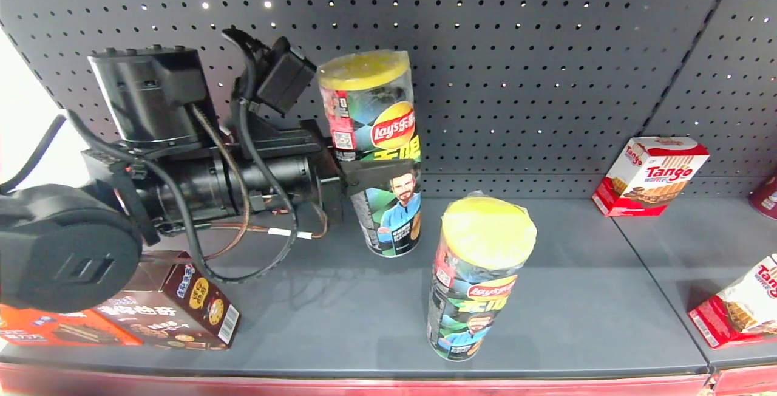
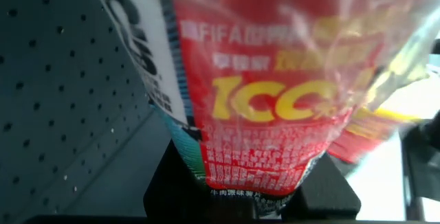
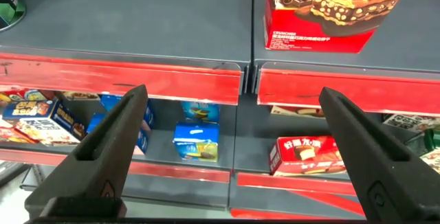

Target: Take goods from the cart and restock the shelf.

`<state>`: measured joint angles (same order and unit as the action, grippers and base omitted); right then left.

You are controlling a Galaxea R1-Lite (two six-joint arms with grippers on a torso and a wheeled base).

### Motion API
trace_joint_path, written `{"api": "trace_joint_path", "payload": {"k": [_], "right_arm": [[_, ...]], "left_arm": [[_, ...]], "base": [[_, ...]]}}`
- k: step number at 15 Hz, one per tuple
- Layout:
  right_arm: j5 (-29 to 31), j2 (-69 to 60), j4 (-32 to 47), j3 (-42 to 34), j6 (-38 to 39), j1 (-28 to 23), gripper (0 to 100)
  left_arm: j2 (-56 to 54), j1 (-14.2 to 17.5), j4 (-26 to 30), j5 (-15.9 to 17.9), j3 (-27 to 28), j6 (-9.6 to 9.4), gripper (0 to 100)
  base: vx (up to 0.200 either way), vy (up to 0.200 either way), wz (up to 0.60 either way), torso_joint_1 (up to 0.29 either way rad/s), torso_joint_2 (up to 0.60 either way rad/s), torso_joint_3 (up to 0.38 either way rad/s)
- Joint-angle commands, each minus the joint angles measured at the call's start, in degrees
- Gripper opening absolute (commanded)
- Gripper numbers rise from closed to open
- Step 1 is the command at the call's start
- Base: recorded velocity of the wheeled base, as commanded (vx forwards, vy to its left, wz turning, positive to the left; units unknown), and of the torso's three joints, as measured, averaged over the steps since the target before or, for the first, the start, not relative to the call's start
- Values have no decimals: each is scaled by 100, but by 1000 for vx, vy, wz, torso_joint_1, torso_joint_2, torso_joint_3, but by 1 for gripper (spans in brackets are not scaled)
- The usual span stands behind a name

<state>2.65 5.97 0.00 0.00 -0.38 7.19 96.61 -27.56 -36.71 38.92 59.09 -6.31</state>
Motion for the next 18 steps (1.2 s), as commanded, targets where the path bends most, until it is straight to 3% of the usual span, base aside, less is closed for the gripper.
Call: {"api": "trace_joint_path", "payload": {"k": [1, 2, 7, 8, 12, 14, 18], "right_arm": [[-1, 27, 0, 0, 3, 1, 100], [-1, 27, 0, 0, 3, 1, 100], [-1, 27, 0, 0, -6, 1, 100], [-1, 27, 0, 0, -6, 1, 100], [-1, 27, 0, 0, -6, 1, 100], [-1, 27, 0, 0, -6, 10, 100], [-1, 27, 0, 0, -6, 1, 100]], "left_arm": [[517, -39, 49, 10, 455, -36, 0], [728, -83, 111, 10, 683, -54, 0], [1422, -12, 823, 10, 1395, -836, 0], [1554, -12, 928, 10, 1606, -889, 0], [1905, -12, 1341, 36, 2291, -898, 0], [2046, 67, 1341, 203, 2423, -898, 0], [2257, 102, 1289, 230, 2520, -898, 0]], "base": [[0, 0, 0, 0, 0, 0], [0, 0, 0, 0, 0, 0], [0, 0, 0, 0, 0, 0], [0, 0, 0, 0, 0, 0], [0, 0, 0, 0, 0, 0], [0, 0, 0, 0, 0, 0], [0, 0, 0, 0, 0, 0]]}}
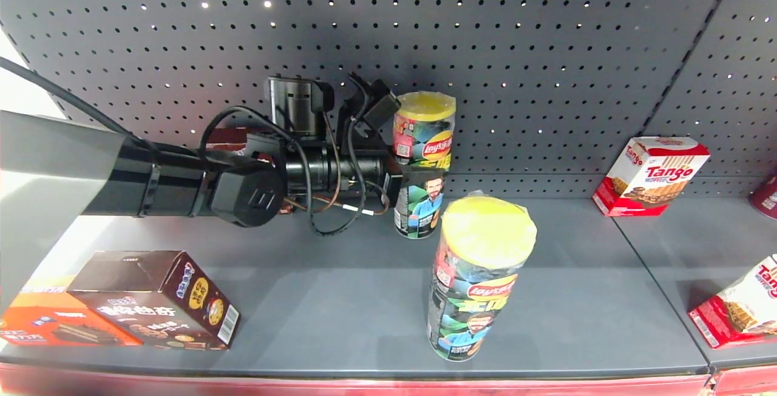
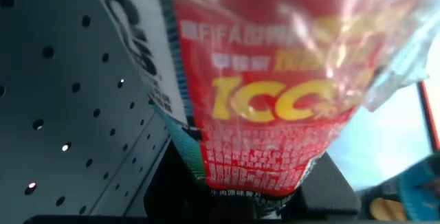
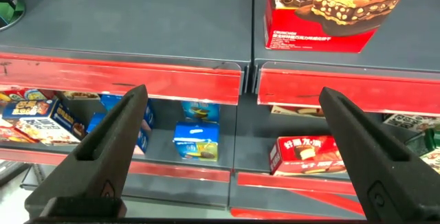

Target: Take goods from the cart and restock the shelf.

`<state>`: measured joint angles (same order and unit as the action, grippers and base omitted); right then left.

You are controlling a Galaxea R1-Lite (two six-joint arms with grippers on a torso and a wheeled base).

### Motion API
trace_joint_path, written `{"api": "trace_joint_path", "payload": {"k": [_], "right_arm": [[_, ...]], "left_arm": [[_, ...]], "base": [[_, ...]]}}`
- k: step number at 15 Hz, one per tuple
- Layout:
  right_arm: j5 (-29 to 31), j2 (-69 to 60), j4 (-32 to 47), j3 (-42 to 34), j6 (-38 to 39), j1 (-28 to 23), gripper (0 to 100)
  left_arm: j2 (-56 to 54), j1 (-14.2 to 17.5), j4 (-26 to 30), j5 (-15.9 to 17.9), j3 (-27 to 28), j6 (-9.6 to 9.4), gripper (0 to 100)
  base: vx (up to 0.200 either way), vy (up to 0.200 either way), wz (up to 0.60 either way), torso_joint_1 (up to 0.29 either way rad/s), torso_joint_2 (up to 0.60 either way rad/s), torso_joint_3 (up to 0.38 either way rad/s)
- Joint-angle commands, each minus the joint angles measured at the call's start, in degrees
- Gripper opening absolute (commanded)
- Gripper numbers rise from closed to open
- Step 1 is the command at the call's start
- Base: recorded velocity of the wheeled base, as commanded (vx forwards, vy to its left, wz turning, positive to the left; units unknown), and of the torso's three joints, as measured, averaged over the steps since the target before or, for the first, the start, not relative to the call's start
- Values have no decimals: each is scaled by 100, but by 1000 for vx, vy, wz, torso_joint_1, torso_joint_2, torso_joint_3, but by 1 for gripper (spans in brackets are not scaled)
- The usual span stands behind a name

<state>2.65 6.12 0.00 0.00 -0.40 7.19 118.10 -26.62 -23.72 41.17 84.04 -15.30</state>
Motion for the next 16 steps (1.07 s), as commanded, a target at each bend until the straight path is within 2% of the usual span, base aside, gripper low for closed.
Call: {"api": "trace_joint_path", "payload": {"k": [1, 7, 8, 13, 15, 16], "right_arm": [[-1, 12, 0, 0, -4, 1, 100], [-1, 12, 0, 0, -4, 1, 100], [-1, 12, 0, 0, -4, 1, 100], [-1, 12, 0, 0, 5, 1, 100], [-1, 12, 0, 0, 5, 1, 100], [-1, 12, 0, 0, -4, 1, 100]], "left_arm": [[178, 8, -18, 5, 68, -8, 0], [530, -9, -449, 76, 112, -8, 0], [556, -9, -484, 76, 104, -8, 100], [424, 140, -423, 49, -90, 45, 100], [-182, 201, 114, -3, -441, 27, 100], [-349, 219, 395, -179, -468, -8, 100]], "base": [[0, 0, 0, 0, 0, 0], [0, 0, 0, 0, 0, 0], [0, 0, 0, 0, 0, 0], [0, 0, 0, 0, 0, 0], [0, 0, 0, 0, 0, 0], [0, 0, 0, 0, 0, 0]]}}
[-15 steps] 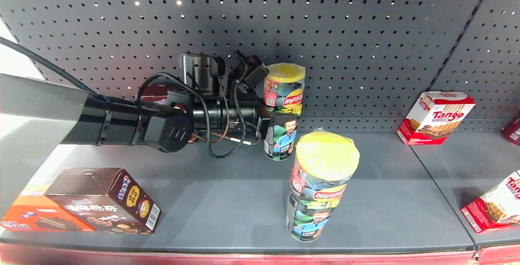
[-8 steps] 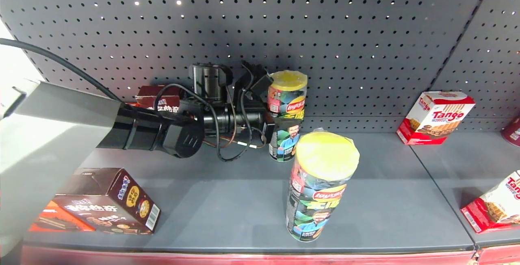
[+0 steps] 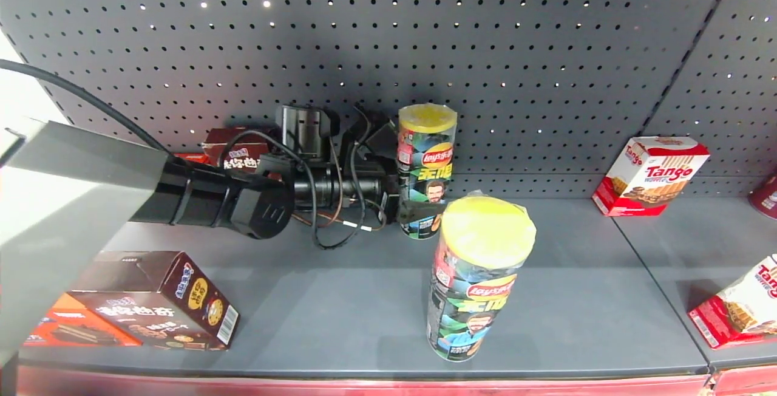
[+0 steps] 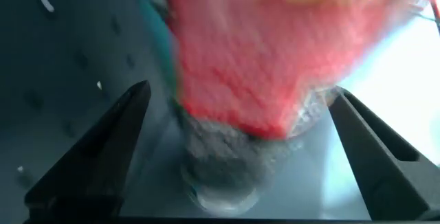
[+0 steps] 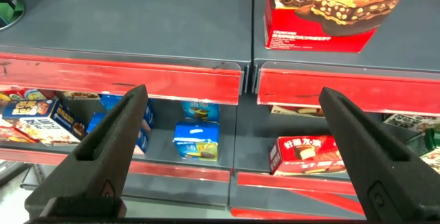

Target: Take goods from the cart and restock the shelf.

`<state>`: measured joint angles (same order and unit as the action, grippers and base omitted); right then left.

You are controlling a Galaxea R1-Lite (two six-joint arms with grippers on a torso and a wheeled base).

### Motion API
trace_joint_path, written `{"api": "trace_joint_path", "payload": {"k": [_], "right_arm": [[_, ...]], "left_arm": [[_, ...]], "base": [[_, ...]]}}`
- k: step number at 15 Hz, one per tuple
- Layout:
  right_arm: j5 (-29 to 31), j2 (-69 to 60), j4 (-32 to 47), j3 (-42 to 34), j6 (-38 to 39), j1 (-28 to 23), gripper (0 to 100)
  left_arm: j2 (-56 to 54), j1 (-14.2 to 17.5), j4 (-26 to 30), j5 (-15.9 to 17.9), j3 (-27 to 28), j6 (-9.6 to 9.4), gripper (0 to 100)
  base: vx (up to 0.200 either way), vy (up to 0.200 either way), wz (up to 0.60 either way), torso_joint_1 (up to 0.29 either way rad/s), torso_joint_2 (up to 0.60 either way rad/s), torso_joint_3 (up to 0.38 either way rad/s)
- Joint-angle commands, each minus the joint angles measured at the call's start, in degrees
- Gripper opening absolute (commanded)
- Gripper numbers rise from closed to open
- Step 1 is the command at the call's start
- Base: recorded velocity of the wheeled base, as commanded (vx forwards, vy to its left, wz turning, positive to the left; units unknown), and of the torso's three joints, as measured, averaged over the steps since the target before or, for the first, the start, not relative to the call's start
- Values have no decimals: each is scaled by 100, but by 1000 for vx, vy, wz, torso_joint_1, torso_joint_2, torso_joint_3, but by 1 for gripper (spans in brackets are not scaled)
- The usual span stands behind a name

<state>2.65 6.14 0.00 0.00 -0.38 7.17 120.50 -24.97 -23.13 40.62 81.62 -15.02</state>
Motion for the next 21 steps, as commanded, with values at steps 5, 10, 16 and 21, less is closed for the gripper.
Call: {"api": "trace_joint_path", "payload": {"k": [5, 10, 16, 21], "right_arm": [[-1, 10, 0, 0, -6, 4, 100], [-1, 10, 0, 0, -6, 4, 100], [-1, 10, 0, 0, -6, 4, 100], [-1, 10, 0, 0, -6, 4, 100]], "left_arm": [[-1020, -193, 1029, -1276, -190, -54, 100], [-1064, -263, 1372, -2392, 47, -221, 100], [-1055, -237, 1372, -2585, 56, -660, 100], [-1055, -158, 1390, -2787, 47, -757, 100]], "base": [[0, 0, 0, 0, 0, 0], [0, 0, 0, 0, 0, 0], [0, 0, 0, 0, 0, 0], [0, 0, 0, 0, 0, 0]]}}
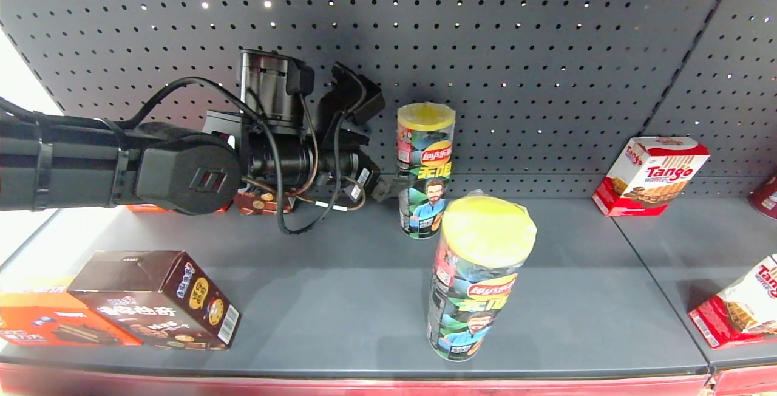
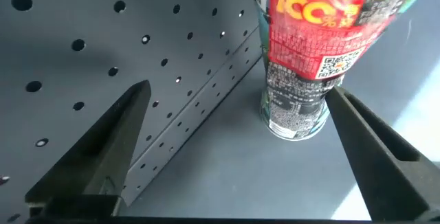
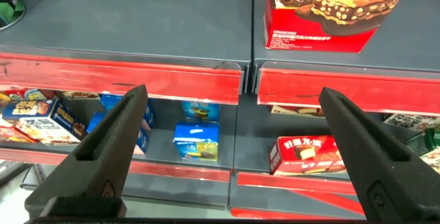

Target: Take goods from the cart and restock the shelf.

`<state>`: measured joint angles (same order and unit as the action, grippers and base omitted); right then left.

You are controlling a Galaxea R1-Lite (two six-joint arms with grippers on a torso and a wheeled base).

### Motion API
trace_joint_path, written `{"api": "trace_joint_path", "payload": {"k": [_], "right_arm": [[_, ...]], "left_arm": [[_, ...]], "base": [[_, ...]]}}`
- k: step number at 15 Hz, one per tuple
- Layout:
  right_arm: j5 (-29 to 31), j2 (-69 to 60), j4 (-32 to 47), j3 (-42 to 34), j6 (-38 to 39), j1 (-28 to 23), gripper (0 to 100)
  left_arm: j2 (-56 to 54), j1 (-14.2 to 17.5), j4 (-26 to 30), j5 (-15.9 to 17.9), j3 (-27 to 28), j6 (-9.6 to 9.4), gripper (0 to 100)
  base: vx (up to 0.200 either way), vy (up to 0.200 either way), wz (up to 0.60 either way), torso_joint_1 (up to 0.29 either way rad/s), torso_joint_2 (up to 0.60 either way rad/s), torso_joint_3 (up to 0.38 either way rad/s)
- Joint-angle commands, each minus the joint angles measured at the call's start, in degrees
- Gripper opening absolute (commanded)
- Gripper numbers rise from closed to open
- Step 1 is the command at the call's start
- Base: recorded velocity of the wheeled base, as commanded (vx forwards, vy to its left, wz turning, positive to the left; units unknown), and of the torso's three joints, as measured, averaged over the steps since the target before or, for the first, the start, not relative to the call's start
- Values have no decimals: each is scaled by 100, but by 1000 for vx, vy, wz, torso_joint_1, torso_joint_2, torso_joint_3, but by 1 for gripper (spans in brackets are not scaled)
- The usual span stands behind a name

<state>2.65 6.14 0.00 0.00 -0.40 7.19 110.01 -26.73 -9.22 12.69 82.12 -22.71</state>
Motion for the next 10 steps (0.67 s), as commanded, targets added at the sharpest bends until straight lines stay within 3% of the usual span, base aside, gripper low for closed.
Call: {"api": "trace_joint_path", "payload": {"k": [1, 10], "right_arm": [[-1, 10, 0, 0, -4, 1, 100], [-1, 10, 0, 0, -4, 1, 100]], "left_arm": [[12, 54, -1, -65, -3, -67, 100], [161, 72, -19, -390, 120, -84, 100]], "base": [[0, 0, 0, 0, 0, 0], [0, 0, 0, 0, 0, 0]]}}
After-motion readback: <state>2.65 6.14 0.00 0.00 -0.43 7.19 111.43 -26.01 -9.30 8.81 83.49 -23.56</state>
